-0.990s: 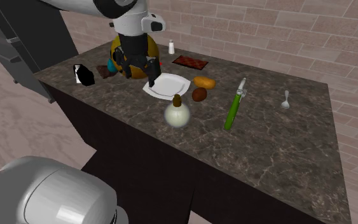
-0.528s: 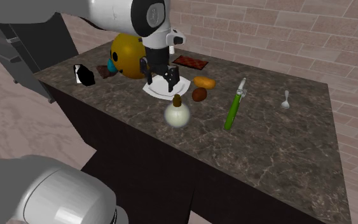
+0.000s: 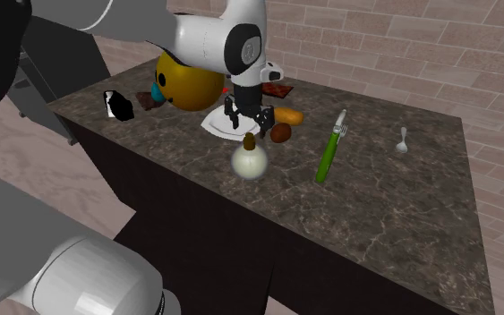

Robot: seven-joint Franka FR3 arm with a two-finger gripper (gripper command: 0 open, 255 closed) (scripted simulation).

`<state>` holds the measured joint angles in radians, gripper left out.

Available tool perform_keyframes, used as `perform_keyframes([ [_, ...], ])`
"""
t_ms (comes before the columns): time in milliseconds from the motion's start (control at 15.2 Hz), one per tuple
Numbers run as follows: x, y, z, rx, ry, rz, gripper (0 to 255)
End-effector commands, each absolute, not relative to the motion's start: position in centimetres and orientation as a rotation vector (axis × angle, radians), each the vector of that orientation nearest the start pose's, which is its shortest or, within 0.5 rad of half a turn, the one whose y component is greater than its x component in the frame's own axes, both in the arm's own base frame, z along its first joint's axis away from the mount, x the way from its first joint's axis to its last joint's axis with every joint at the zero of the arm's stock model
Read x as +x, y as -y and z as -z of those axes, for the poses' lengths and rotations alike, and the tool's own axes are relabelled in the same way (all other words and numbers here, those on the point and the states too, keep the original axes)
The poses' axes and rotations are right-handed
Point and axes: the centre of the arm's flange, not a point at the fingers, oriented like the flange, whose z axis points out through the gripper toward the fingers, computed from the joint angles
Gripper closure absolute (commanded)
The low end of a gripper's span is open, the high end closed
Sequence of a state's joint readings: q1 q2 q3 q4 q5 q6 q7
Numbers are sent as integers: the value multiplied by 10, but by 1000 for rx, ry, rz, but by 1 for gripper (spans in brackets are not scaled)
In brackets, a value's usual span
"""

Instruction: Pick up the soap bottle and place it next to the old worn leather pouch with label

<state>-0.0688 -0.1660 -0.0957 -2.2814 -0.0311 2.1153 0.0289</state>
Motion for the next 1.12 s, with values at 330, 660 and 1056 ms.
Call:
perform_keyframes([
  [330,484,85,-384,-3142,-279,-2,0],
  [660,484,85,-384,-3142,-279,-2,0],
  [1056,484,85,-384,-3142,-279,-2,255],
])
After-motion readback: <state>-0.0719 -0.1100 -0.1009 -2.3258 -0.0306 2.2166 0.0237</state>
